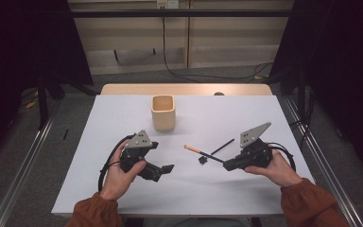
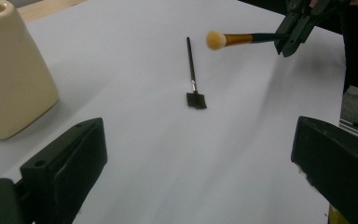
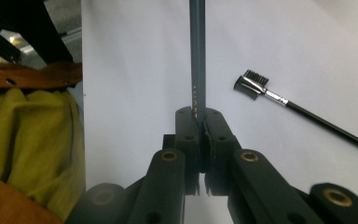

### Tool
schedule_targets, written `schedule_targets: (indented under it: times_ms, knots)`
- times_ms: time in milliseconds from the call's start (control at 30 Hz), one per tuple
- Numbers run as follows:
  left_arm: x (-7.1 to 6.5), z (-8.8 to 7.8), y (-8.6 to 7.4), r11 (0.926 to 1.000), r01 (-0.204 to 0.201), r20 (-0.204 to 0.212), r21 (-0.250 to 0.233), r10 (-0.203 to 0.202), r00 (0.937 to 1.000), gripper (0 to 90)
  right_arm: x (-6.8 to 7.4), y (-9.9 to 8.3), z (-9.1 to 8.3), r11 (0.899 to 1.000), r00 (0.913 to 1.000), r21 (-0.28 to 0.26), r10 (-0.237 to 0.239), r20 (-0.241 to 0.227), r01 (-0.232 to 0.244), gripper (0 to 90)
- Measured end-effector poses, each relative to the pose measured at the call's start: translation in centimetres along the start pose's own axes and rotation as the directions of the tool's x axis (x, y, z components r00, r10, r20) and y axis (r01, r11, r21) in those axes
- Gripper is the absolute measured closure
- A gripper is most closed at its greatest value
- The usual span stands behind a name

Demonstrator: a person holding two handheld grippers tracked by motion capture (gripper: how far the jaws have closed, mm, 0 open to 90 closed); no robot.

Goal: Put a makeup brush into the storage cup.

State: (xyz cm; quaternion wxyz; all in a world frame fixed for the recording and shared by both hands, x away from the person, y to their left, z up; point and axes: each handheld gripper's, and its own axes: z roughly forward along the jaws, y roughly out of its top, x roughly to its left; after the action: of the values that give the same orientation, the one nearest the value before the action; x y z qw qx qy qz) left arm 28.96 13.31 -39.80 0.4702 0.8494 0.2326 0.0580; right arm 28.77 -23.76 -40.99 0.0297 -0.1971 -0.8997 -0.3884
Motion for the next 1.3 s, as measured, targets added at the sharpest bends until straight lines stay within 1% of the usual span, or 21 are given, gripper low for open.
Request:
schedule_targets:
  times_ms: [33, 67, 167, 233, 300, 400, 467, 500, 567, 633, 667, 733, 767, 833, 900, 967, 1000, 1167, 1200, 1267, 1300]
  knots:
    - [0.0, 0.0, -0.1, 1.0, 0.003, -0.003, 0.002, -0.003, 1.0, 3.4, 0.0, 0.0, 0.0, 1.0, 1.0, -0.011, -0.002, 0.005, 0.002, 86.0]
    - [0.0, 0.0, -0.2, 1.0, -0.005, -0.011, 0.006, 0.005, 0.9999, 3.4, 0.0, 0.0, 0.0, 1.0, 1.0, -0.021, 0.0, 0.008, 0.001, 86.0]
    - [0.0, 0.1, -0.5, 1.0, 0.003, 0.0, 0.008, -0.003, 1.0, 3.4, 0.0, -0.1, -0.1, 0.999, 1.0, -0.054, 0.005, 0.007, -0.005, 86.0]
    - [0.0, 0.1, -0.5, 1.0, 0.002, -0.004, 0.009, -0.002, 1.0, 3.4, 0.0, -0.1, 0.0, 0.997, 0.9999, -0.083, 0.007, 0.009, -0.006, 86.0]
    - [0.1, 0.0, -0.6, 1.0, 0.006, 0.005, 0.008, -0.006, 1.0, 3.4, 0.0, -0.2, 0.0, 0.993, 0.9999, -0.117, 0.011, -0.004, -0.011, 86.0]
    - [0.0, 0.0, -0.7, 1.0, 0.009, 0.006, 0.001, -0.009, 0.9999, 3.4, 0.1, -0.3, 0.2, 0.989, 0.9997, -0.147, 0.017, -0.017, -0.02, 86.0]
    - [0.0, 0.0, -0.8, 0.9998, 0.019, -0.003, -0.003, -0.019, 0.9998, 3.3, 0.2, -0.5, 0.3, 0.986, 0.9998, -0.165, 0.016, -0.008, -0.017, 86.0]
    - [0.1, 0.0, -0.8, 0.9998, 0.022, -0.002, -0.001, -0.022, 0.9998, 3.3, 0.3, -0.6, 0.3, 0.983, 1.0, -0.181, 0.006, 0.003, -0.005, 86.0]
    - [0.2, 0.0, -0.9, 0.9994, 0.032, -0.005, -0.013, -0.032, 0.9995, 3.4, 0.5, -0.7, 0.4, 0.98, 1.0, -0.2, -0.004, 0.005, 0.005, 86.0]
    - [0.2, 0.0, -0.9, 0.9993, 0.032, -0.005, -0.016, -0.033, 0.9995, 3.3, 0.6, -0.7, 0.3, 0.975, 0.9999, -0.223, -0.011, 0.005, 0.011, 86.0]
    - [0.2, 0.0, -0.9, 0.9994, 0.031, -0.008, -0.018, -0.031, 0.9995, 3.3, 0.6, -0.7, 0.3, 0.971, 0.9999, -0.237, -0.009, 0.003, 0.01, 86.0]
    - [0.2, 0.0, -1.0, 0.9991, 0.037, 0.0, -0.02, -0.037, 0.9993, 3.1, 0.6, -0.7, 0.3, 0.963, 0.9999, -0.27, -0.012, -0.002, 0.011, 85.9]
    - [0.2, 0.0, -1.0, 0.9993, 0.033, -0.002, -0.019, -0.033, 0.9994, 3.1, 0.7, -0.7, 0.4, 0.961, 0.9997, -0.275, -0.02, 0.011, 0.022, 85.9]
    - [0.2, 0.1, -1.1, 0.9995, 0.03, -0.007, -0.014, -0.03, 0.9995, 3.1, 0.7, -0.8, 0.6, 0.958, 0.9997, -0.287, -0.022, 0.011, 0.024, 85.9]
    - [0.2, 0.1, -1.2, 0.9992, 0.037, 0.0, -0.018, -0.037, 0.9993, 3.0, 0.6, -1.1, 0.7, 0.948, 0.9999, -0.319, -0.013, 0.009, 0.015, 85.9]
    - [0.2, 0.1, -1.3, 0.9992, 0.035, -0.006, -0.02, -0.036, 0.9993, 3.0, 0.6, -1.2, 0.8, 0.939, 0.9999, -0.343, -0.014, 0.007, 0.016, 86.0]
    - [0.2, 0.1, -1.3, 0.9991, 0.036, -0.005, -0.022, -0.036, 0.9993, 3.1, 0.5, -1.2, 0.8, 0.932, 0.9999, -0.361, -0.012, 0.005, 0.013, 86.0]
    - [0.3, -0.1, -1.5, 0.9984, 0.041, -0.007, -0.038, -0.041, 0.9991, 3.0, 0.6, -1.2, 0.5, 0.91, 1.0, -0.414, -0.007, -0.004, 0.005, 86.0]
    - [0.3, -0.2, -1.5, 0.9983, 0.042, -0.007, -0.04, -0.042, 0.9991, 3.0, 0.6, -1.3, 0.5, 0.907, 1.0, -0.42, -0.005, -0.006, 0.002, 86.1]
    - [0.3, -0.3, -1.5, 0.998, 0.042, -0.013, -0.048, -0.042, 0.999, 3.0, 0.6, -1.3, 0.5, 0.907, 1.0, -0.42, -0.006, -0.004, 0.004, 86.1]
    - [0.4, -0.3, -1.5, 0.998, 0.038, -0.005, -0.05, -0.039, 0.9992, 3.0, 0.6, -1.3, 0.6, 0.907, 1.0, -0.421, -0.007, -0.005, 0.005, 86.0]
